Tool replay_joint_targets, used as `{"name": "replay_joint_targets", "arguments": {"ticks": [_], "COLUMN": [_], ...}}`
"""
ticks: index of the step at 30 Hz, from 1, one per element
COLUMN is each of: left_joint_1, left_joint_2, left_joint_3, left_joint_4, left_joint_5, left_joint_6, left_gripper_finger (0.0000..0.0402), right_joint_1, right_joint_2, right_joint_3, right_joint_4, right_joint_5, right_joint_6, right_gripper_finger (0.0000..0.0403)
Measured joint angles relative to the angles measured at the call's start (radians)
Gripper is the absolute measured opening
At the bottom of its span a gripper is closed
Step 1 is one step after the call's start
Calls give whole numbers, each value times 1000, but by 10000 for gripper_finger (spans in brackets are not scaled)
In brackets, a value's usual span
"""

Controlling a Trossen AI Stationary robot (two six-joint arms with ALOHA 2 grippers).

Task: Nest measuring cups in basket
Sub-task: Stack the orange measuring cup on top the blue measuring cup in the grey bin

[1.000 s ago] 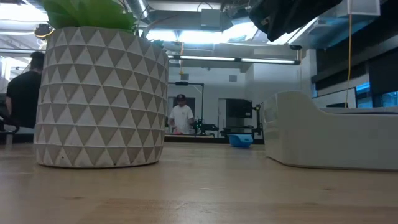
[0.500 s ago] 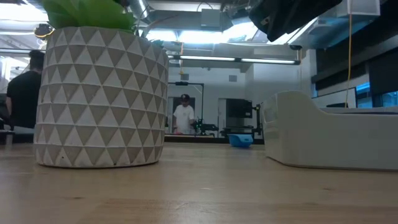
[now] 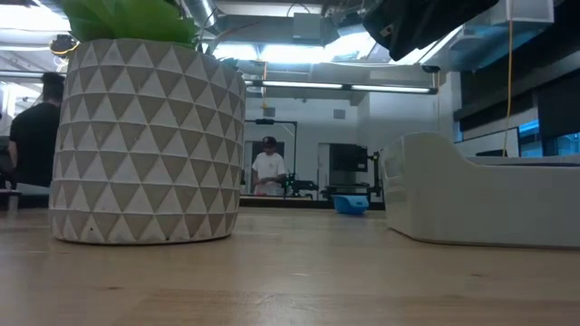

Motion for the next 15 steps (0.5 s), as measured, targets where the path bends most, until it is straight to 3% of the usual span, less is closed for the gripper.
{"name": "replay_joint_targets", "arguments": {"ticks": [15], "left_joint_1": [19], "left_joint_2": [55], "left_joint_3": [0], "left_joint_4": [-126], "left_joint_5": [122], "left_joint_6": [2], "left_gripper_finger": [233], "right_joint_1": [0], "right_joint_2": [0], "right_joint_3": [0], "right_joint_4": [5], "right_joint_5": [0], "right_joint_6": [25], "right_gripper_finger": [142]}}
